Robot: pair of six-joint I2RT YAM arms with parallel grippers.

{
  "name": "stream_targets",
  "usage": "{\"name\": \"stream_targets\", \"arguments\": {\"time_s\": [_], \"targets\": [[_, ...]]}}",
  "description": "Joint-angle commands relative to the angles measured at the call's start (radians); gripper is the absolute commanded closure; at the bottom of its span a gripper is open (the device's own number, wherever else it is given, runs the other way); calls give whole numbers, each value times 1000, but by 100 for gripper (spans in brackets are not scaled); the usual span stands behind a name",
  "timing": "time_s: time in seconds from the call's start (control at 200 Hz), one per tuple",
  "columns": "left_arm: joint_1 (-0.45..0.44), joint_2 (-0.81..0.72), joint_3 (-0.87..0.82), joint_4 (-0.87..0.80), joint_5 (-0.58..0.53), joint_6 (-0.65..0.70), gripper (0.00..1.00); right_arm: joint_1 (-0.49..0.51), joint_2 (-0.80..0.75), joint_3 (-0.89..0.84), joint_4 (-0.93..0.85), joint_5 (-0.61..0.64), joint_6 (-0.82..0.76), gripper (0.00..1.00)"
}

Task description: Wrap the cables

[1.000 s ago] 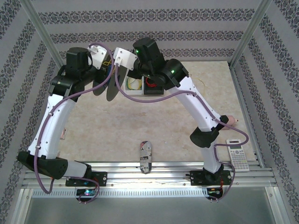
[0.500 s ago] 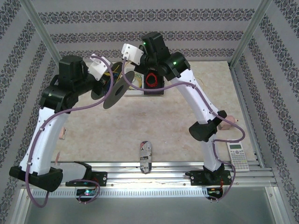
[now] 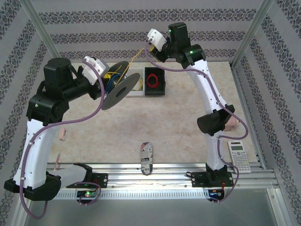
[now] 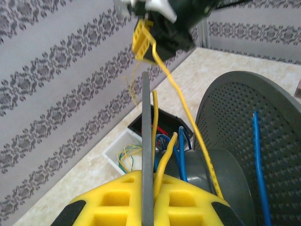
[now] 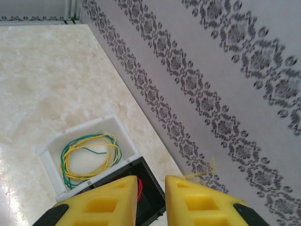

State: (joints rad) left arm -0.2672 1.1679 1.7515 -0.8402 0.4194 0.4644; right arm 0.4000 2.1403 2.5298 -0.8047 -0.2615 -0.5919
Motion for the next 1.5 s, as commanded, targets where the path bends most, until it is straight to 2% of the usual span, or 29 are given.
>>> {"name": "stream_targets", "arguments": {"time_s": [0.0,0.055,0.1,0.26,0.405,0.505,0.645,0.784,0.949,1.204,1.494], "targets": [[-1,-27,75,-2,94,-2,100,-40,-37,-91,104,-39,80,79],[4,-24,92,7,117,-12,100,-58,-59,-154,146,-58,92,87],[9,-21,107,18,144,-27,100,-71,-73,-201,176,-65,100,100],[29,1,160,79,268,-101,100,-107,-72,-252,193,-80,126,100],[42,-3,130,298,314,-237,100,-112,-59,-245,152,-93,135,100],[43,-19,60,534,248,-347,100,-105,-71,-254,142,-101,150,100],[44,-19,-16,819,52,-473,100,-86,-102,-262,123,-99,154,100],[44,-2,-60,1022,-103,-552,100,-51,-119,-222,53,-71,125,100],[44,60,-22,1113,-214,-581,100,0,-128,-117,-28,-16,90,100],[43,137,6,1251,-308,-615,100,120,-117,75,-129,89,22,100],[44,154,-4,1324,-346,-697,100,240,-114,40,-149,180,28,100]]}}
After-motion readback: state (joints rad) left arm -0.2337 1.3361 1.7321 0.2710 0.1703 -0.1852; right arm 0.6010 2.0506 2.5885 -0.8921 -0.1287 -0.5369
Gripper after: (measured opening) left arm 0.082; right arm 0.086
